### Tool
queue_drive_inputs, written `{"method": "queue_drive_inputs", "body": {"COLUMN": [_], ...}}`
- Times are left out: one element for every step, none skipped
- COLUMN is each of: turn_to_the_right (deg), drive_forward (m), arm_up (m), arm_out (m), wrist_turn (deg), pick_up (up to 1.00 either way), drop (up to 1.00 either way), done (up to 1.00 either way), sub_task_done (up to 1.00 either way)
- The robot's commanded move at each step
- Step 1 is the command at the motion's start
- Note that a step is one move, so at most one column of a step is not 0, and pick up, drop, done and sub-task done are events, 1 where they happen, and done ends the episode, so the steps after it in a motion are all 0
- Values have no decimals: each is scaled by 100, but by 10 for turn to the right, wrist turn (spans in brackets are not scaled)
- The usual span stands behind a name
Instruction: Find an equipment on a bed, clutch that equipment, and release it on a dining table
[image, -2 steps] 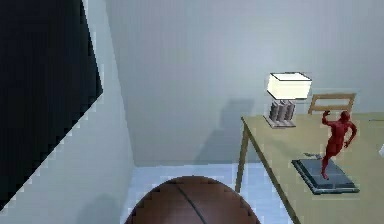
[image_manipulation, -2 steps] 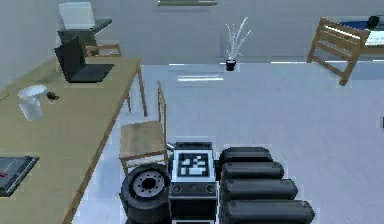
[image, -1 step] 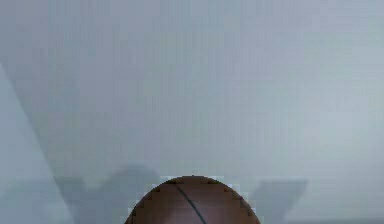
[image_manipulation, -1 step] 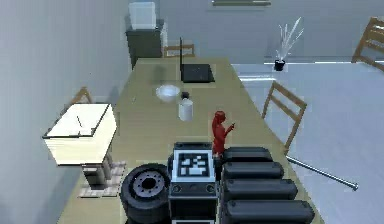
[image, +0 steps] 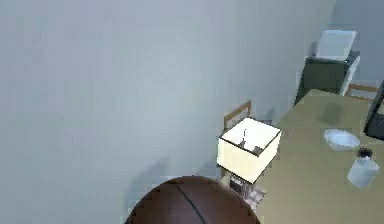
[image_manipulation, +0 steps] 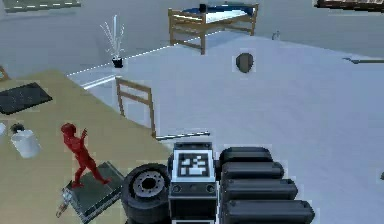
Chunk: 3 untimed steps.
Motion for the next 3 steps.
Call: {"method": "queue_drive_inputs", "body": {"turn_to_the_right": [450,450,330], "drive_forward": [0,0,0], "arm_up": [0,0,0], "arm_out": [0,0,0], "wrist_turn": [0,0,0], "pick_up": [0,0,0], "drop": [0,0,0], "done": [0,0,0], "sub_task_done": [0,0,0]}}
